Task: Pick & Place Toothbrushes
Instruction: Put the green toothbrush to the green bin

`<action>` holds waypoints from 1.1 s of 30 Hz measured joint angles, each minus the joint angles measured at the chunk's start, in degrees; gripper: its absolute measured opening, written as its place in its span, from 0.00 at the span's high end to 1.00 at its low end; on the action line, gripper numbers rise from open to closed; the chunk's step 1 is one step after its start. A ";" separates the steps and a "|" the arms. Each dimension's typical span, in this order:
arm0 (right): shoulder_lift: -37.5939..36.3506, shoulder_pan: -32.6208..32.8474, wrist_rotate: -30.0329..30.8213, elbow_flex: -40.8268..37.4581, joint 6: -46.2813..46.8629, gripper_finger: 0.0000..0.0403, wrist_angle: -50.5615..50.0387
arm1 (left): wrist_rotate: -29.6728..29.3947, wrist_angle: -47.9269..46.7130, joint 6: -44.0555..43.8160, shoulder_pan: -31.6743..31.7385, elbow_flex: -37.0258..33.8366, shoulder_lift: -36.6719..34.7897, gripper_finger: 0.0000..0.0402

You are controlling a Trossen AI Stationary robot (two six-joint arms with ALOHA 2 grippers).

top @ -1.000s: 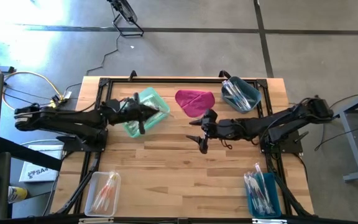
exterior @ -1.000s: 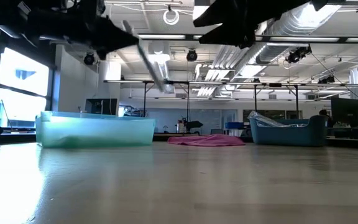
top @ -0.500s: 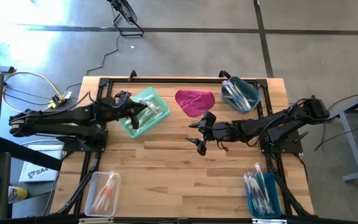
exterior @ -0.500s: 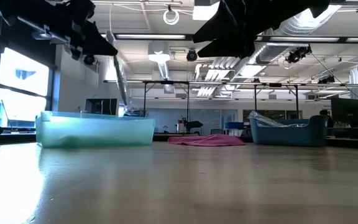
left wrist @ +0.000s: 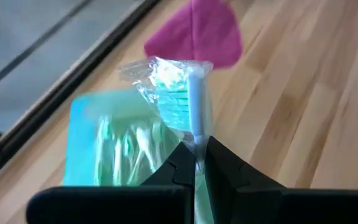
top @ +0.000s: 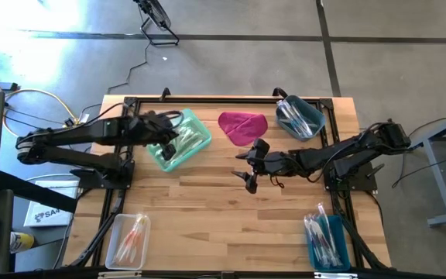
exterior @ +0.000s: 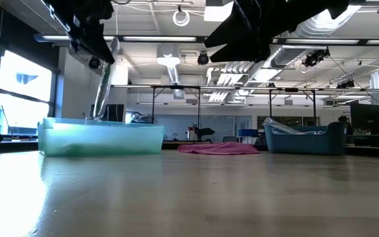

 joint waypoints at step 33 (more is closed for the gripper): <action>-0.02 0.04 -0.02 0.00 1.51 0.32 -1.10 | -2.51 -12.77 -2.38 7.08 6.62 23.43 0.72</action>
